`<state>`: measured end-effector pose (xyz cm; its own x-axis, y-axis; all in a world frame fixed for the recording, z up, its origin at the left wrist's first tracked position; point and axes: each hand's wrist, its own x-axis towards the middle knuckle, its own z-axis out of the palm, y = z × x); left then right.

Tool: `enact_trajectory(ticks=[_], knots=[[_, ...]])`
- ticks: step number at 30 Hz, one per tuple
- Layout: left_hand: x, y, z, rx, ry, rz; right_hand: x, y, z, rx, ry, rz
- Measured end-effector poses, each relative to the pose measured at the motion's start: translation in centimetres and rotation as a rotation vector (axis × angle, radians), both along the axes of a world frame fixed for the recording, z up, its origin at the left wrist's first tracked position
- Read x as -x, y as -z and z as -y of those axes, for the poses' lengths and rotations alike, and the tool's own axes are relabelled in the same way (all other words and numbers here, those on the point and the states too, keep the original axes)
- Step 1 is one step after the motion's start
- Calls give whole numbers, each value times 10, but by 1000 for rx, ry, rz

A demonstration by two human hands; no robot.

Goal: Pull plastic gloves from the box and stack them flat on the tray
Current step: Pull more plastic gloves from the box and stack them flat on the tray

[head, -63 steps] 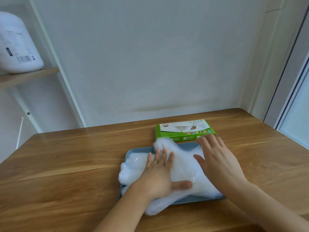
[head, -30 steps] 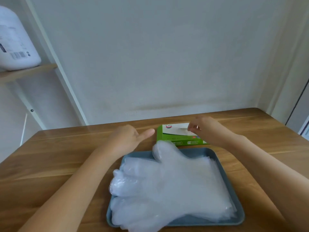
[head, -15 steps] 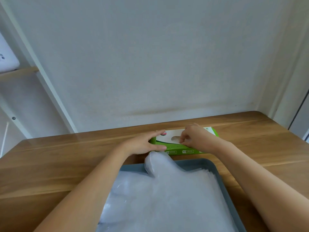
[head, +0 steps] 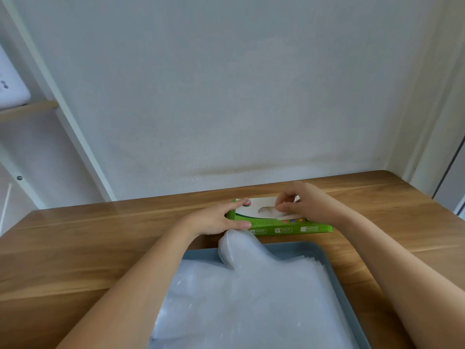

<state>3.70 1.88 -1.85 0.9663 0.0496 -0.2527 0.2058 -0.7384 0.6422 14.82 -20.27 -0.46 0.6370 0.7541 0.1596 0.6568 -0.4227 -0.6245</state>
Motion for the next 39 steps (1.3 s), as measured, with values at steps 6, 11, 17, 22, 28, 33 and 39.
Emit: enact_trajectory(ticks=[6, 11, 17, 22, 28, 33, 39], knots=[[-2, 1, -1, -2, 1, -11, 2, 12, -15, 186, 9, 208], [-2, 0, 0, -7, 6, -17, 2, 13, -17, 291, -48, 262], [-1, 0, 0, -8, 6, -30, 1, 8, -10, 307, -74, 161], [0, 0, 0, -11, 6, -32, -3, 1, 1, 135, -11, -31], [1, 0, 1, 13, 10, -22, -20, 9, 7, -444, 310, -456], [0, -2, 0, 17, 3, -37, -24, 4, 13, -560, 352, -445], [-1, -1, 0, 19, 5, -25, -11, -5, 6, -143, 156, 60]])
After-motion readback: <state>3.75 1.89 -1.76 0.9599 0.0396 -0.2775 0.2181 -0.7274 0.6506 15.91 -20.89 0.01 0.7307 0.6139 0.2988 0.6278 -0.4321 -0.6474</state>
